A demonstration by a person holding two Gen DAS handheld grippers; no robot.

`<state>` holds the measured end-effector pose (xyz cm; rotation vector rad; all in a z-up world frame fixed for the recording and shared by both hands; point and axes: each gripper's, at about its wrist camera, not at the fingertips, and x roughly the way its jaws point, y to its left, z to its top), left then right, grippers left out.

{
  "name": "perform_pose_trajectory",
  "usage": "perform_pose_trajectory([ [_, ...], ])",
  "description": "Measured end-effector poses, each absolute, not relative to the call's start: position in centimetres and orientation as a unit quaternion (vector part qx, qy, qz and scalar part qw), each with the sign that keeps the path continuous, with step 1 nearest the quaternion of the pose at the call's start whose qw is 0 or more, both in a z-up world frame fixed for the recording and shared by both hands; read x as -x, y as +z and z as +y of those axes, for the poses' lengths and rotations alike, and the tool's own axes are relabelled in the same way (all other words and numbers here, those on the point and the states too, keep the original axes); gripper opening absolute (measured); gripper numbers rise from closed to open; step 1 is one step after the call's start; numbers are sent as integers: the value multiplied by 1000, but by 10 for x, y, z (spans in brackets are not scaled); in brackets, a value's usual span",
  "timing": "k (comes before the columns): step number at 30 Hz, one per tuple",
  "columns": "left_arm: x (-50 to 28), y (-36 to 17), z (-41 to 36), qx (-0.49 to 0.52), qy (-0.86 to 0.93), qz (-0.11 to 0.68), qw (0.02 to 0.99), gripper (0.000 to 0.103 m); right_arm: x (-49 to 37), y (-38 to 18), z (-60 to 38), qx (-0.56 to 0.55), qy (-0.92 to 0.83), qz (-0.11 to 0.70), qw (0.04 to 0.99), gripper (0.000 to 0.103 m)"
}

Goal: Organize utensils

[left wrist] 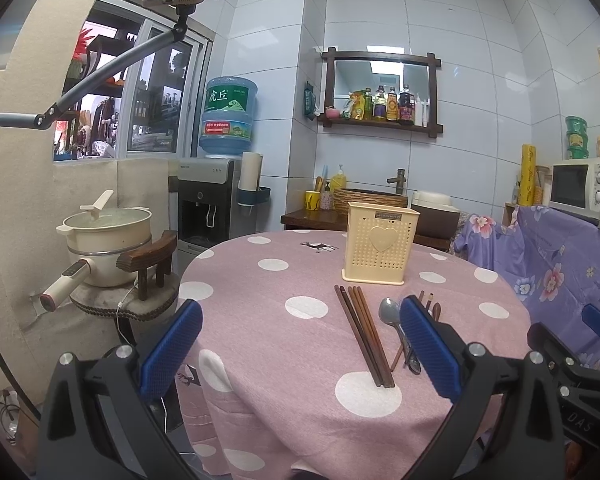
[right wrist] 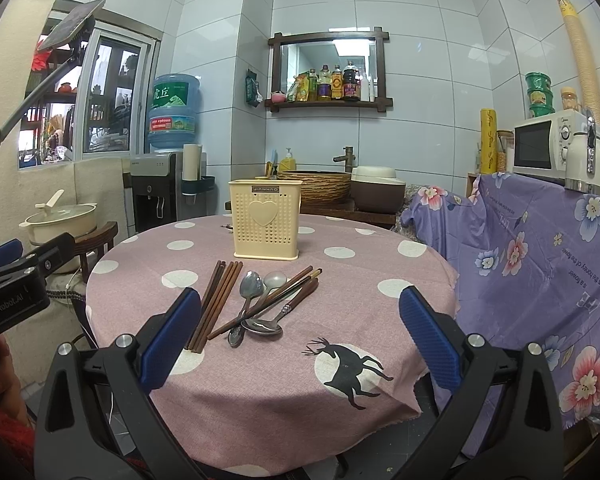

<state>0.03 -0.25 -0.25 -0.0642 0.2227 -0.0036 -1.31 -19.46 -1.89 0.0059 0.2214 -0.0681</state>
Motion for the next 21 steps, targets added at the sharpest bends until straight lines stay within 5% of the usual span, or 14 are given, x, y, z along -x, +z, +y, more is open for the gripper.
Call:
perform_pose_trajectory([
  [21, 0, -2, -3, 32, -4, 113, 993, 98, 16, -16, -192, -2, -34, 110, 993, 98],
])
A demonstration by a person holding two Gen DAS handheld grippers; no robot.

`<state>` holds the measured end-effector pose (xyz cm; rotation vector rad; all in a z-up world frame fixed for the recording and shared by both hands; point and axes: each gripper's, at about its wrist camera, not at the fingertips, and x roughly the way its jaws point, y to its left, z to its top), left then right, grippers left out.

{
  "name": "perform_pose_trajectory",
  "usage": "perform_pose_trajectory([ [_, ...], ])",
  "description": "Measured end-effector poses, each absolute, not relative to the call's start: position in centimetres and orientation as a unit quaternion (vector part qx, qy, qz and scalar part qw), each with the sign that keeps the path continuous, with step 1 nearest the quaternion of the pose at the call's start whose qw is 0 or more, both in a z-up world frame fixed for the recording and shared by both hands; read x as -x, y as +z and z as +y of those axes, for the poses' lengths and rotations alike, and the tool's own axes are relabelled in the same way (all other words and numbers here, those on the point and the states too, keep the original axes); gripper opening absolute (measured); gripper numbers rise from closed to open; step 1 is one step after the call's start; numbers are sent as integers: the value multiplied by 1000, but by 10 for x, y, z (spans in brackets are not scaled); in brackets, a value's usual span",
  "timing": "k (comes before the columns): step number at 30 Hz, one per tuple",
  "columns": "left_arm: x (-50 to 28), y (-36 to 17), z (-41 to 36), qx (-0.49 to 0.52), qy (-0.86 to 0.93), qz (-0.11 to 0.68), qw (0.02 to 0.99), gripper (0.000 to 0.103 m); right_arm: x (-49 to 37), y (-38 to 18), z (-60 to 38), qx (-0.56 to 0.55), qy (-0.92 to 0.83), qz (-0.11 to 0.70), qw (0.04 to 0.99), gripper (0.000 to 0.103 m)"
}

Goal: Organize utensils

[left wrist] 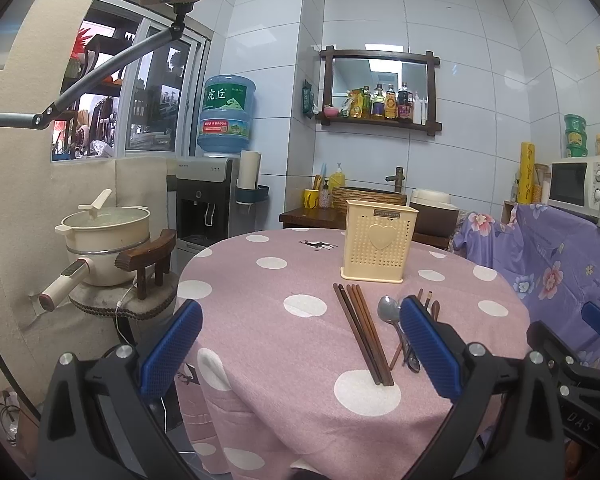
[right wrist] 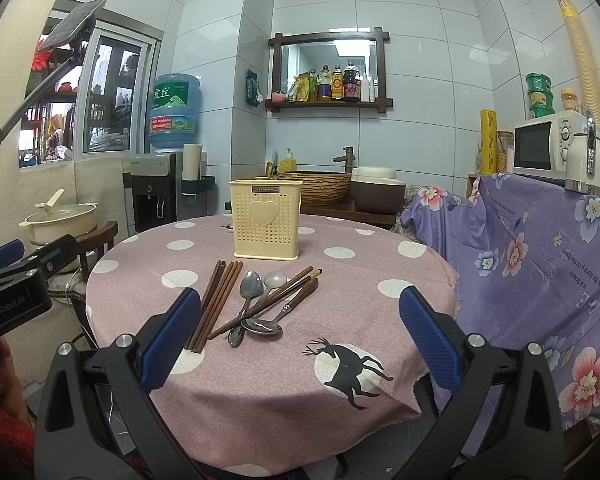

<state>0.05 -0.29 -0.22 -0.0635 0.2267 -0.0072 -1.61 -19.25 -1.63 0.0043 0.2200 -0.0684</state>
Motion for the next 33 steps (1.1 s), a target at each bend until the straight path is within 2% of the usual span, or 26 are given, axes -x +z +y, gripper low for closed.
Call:
perform_pose_trajectory([
  [33, -1, -3, -4, 31, -3, 114, 993, 98, 15, -17, -193, -1, -33, 112, 993, 98],
])
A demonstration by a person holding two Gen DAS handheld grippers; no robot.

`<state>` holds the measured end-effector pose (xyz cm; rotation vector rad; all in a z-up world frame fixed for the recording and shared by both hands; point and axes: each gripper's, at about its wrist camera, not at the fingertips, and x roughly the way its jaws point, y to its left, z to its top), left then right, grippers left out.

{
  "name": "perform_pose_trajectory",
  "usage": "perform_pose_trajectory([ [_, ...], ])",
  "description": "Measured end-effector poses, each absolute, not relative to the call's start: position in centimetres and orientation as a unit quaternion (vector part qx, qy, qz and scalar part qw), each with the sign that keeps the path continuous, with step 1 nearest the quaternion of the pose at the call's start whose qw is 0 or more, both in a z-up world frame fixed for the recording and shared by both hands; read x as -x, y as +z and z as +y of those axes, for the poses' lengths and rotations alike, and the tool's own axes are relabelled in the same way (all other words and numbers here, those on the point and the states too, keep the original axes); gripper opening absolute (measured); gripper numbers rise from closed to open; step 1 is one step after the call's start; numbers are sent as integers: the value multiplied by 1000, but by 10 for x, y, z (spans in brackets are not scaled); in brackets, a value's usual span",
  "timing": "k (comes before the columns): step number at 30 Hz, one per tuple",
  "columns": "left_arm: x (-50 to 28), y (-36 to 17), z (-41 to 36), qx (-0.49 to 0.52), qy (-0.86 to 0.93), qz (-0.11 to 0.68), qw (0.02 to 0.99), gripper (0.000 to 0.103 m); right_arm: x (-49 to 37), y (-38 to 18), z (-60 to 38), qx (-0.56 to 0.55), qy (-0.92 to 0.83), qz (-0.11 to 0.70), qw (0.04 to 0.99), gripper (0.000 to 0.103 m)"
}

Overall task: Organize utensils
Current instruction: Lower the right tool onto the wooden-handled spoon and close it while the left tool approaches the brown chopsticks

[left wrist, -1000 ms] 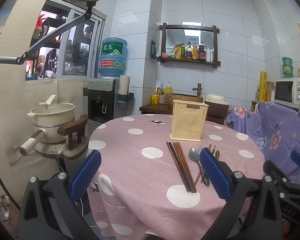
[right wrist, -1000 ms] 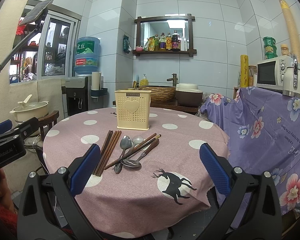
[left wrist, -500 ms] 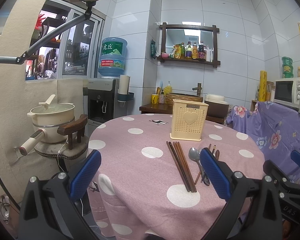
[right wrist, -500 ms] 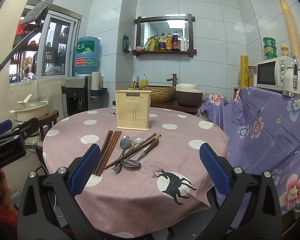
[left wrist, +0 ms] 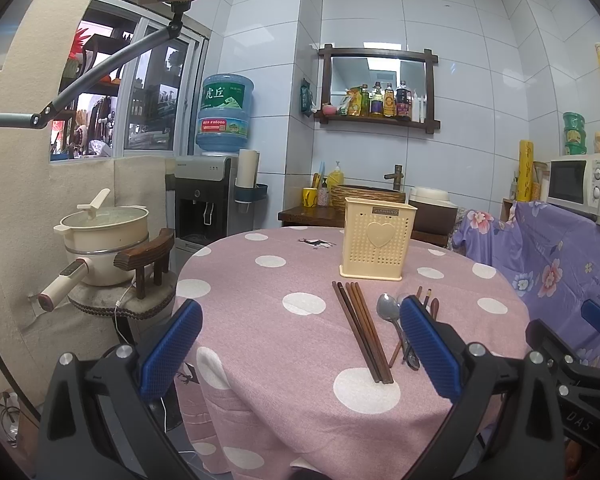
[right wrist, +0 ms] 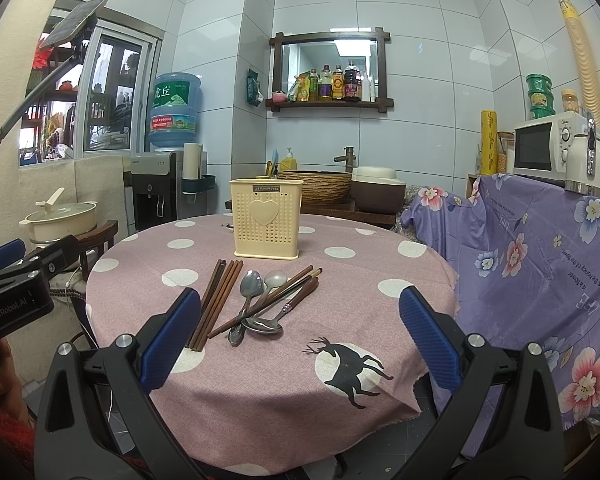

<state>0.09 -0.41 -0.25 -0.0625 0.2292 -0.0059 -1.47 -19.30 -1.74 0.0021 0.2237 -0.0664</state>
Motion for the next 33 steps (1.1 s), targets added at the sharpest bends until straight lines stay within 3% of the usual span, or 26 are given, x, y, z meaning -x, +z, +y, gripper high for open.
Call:
perform_pose_trajectory([
  [7, -3, -9, -8, 31, -10, 122, 992, 98, 12, -22, -193, 0, -32, 114, 993, 98],
  [16, -23, -34, -7, 42, -49, 189, 980, 98, -8, -40, -203, -6, -37, 149, 988, 98],
  [27, -122, -42, 15, -5, -14, 287, 958, 98, -112, -53, -236, -39, -42, 285, 957, 98],
  [33, -186, -50, 1, -16, -81, 394, 915, 98, -171, -54, -238, -32, -44, 334, 941, 98],
])
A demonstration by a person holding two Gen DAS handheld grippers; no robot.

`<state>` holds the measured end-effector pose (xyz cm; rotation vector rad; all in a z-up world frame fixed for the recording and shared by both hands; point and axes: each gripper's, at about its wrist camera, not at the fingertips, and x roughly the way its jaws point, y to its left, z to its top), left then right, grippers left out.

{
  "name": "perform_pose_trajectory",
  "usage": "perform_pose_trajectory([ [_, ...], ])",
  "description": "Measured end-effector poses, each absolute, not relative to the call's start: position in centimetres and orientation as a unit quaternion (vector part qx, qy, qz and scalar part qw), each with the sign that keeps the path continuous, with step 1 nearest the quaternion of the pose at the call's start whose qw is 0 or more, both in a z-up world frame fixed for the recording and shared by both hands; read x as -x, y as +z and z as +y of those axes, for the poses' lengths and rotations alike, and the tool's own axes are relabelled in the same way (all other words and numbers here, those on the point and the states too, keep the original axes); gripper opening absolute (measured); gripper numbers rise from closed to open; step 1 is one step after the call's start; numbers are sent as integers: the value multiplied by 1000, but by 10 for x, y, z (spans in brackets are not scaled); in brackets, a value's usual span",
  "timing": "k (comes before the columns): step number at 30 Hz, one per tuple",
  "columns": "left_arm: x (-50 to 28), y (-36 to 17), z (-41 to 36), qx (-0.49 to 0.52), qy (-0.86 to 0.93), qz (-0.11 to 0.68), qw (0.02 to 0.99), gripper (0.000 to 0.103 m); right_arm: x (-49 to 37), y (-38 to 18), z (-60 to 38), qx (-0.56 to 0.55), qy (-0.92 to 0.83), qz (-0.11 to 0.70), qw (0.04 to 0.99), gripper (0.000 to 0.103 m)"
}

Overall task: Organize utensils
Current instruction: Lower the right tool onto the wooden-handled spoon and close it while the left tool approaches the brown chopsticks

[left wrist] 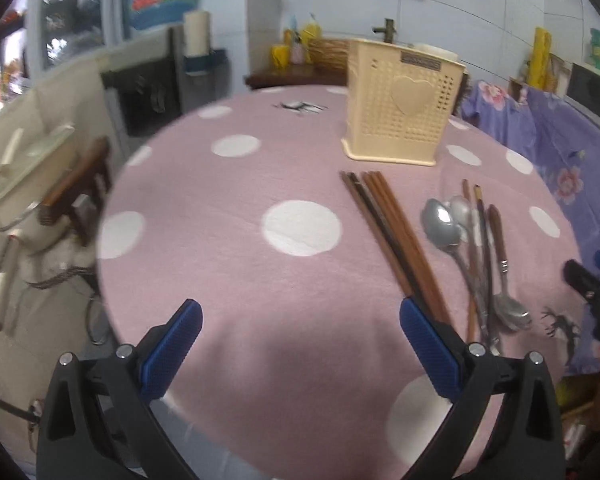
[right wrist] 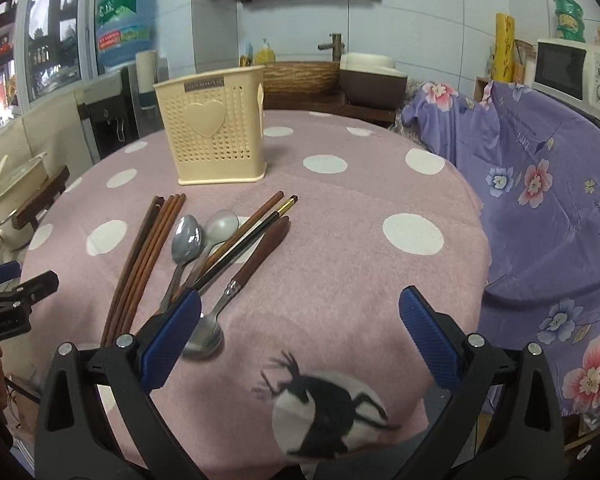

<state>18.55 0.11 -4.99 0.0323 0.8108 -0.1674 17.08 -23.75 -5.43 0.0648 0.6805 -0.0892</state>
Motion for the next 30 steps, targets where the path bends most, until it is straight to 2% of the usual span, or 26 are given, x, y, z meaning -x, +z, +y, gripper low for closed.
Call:
perform_pose_trajectory([
  [9, -217, -58, -31, -57, -112, 418, 900, 98, -236, -76, -193, 48, -40, 417, 907, 98],
  [17, -231, -78, -43, -77, -131, 460, 875, 97, -248, -92, -214, 46, -31, 479, 876, 97],
  [28, -242, -77, -4, -45, -105, 478, 871, 96, -239, -74, -258, 6, -52, 453, 890, 97],
  [30, -242, -79, -7, -39, -111, 481, 869, 95, -241, -77, -255, 4, -45, 459, 887, 94],
])
